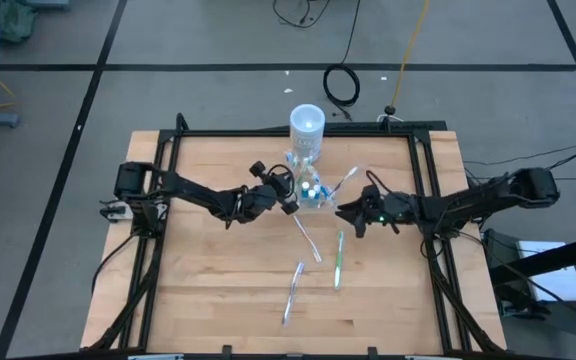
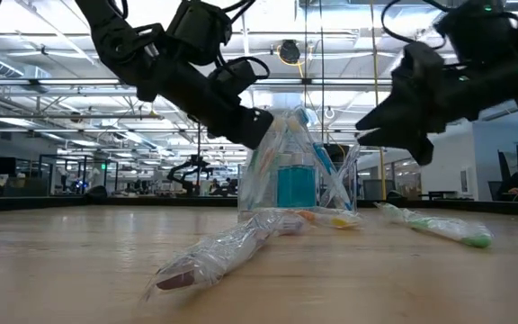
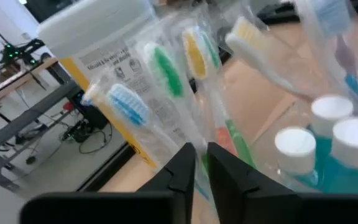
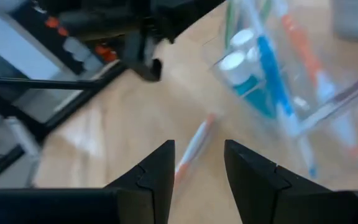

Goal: Pick & Place toothbrushing station
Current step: Put the bottom green toothbrush into the transparent organizer, then put the green toothbrush into the transparent organizer

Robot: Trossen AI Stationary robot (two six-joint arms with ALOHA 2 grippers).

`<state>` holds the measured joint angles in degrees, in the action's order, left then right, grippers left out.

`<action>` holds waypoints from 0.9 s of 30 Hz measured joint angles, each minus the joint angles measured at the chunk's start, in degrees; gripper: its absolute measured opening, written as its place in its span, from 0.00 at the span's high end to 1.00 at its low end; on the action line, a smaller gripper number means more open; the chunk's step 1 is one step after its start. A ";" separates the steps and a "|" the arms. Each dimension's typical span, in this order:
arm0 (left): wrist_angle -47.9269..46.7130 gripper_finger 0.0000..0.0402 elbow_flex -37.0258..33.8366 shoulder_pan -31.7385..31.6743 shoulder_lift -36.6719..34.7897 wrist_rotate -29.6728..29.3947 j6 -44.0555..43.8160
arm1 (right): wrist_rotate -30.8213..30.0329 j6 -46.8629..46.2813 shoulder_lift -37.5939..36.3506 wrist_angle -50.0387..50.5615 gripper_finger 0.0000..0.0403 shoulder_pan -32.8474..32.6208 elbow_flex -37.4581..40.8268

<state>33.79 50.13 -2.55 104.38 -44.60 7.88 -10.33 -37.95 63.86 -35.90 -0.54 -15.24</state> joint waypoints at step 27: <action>-14.76 0.47 0.00 3.32 -16.98 8.22 -3.40 | -18.86 -4.34 13.30 -7.20 0.73 -22.11 -11.03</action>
<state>19.03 50.13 0.78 87.40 -36.38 4.48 -29.19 -42.30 77.16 -43.10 -22.65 -26.27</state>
